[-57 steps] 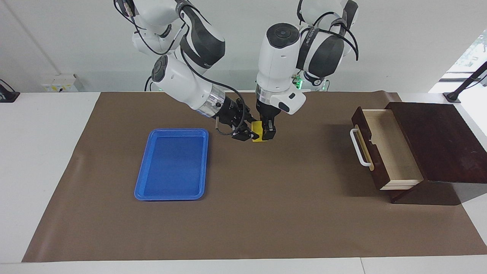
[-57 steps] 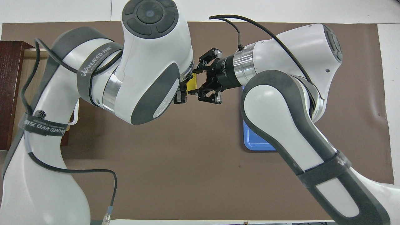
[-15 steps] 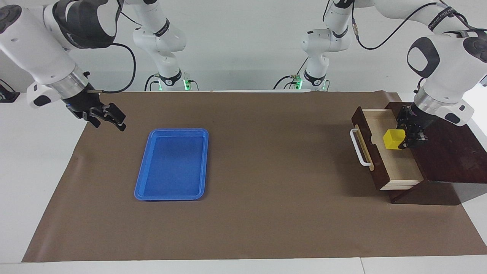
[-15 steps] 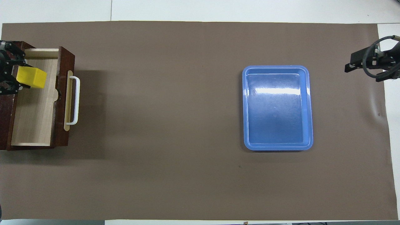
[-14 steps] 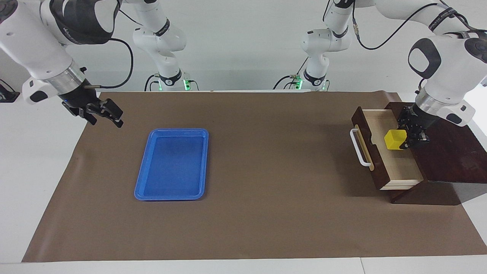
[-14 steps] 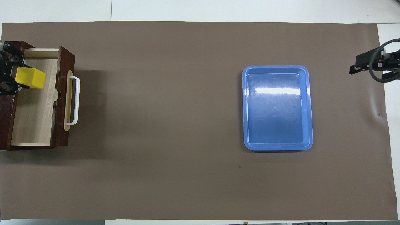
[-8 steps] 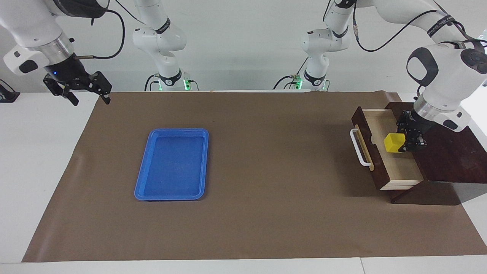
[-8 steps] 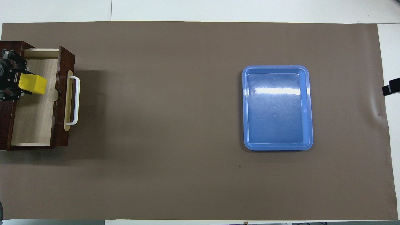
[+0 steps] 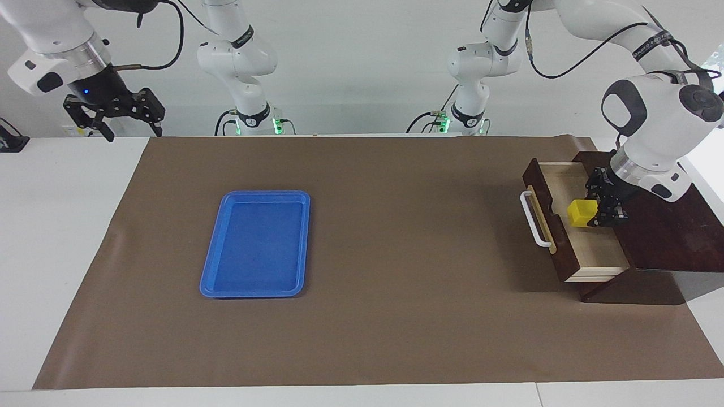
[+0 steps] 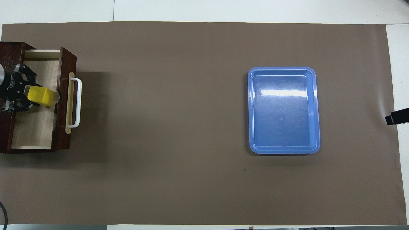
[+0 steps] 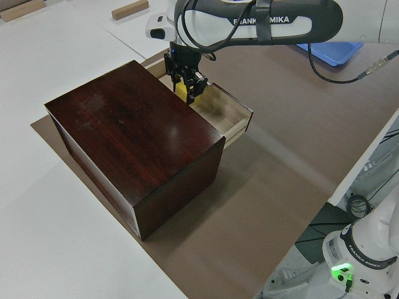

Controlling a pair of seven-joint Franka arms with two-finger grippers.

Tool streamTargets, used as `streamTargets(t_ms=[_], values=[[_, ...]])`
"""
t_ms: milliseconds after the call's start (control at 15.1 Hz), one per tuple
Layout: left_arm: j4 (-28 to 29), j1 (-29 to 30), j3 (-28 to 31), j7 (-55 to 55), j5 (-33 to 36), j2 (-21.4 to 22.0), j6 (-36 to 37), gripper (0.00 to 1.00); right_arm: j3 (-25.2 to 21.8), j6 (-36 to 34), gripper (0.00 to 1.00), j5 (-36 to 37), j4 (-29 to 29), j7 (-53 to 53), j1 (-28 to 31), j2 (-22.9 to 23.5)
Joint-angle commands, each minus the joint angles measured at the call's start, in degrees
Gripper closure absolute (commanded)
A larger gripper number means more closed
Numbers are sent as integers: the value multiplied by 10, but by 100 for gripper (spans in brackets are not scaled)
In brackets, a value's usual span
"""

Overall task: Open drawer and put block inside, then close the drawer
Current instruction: 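Lower the cube into the drawer and open the left gripper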

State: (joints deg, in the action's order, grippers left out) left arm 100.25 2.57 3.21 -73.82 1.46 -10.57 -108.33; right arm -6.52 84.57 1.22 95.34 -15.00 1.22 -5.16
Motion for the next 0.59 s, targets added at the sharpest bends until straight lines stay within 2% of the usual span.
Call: streamTargets(t_ms=[0,264,529], values=[[41,6,-5,10,-3,31,-14,100,2,42,0,12,34,9,1,-9],[78,2,-5,5,-3,47,-42,100,9,46,0,22,21,18,4,10],[79,1,-5,2,-3,48,-40,100,9,25,0,26,21,23,4,10]])
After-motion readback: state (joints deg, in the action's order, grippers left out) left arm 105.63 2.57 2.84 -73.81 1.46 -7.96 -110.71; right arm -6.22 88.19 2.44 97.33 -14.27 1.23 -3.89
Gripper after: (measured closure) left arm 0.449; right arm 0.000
